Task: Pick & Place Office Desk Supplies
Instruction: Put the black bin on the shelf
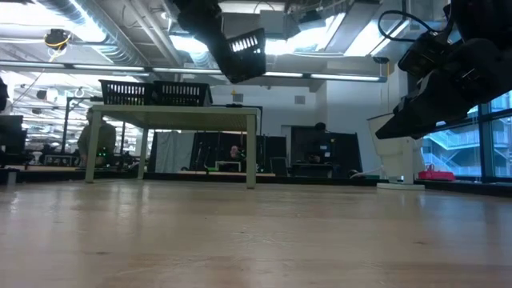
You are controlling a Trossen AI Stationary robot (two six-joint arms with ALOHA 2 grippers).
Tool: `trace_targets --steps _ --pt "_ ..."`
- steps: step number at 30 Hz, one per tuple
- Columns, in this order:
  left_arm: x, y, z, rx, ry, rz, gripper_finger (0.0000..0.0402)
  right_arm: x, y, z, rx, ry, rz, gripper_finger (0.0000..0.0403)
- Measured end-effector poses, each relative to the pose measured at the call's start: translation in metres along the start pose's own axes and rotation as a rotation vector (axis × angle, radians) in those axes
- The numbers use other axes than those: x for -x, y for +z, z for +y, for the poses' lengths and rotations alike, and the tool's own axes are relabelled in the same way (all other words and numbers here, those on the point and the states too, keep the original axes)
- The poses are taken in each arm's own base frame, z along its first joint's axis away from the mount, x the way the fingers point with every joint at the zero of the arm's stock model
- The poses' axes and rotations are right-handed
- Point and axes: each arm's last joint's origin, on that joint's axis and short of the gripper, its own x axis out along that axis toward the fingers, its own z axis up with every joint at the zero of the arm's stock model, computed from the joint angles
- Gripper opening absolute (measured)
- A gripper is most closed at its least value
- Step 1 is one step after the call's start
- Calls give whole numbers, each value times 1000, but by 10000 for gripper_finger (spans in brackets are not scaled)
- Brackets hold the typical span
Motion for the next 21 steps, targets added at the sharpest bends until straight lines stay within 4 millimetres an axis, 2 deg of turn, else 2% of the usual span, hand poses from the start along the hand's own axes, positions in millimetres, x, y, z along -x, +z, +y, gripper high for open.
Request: trace_targets --steps 10,17,21 --pt "-18 -12 18 118 -43 65 4 0 0 0 0 0 0 194" --pt "-33 -18 23 87 -45 123 4 0 0 0 0 0 0 194" --pt "-34 -20 24 64 -48 132 4 0 0 0 0 0 0 194"
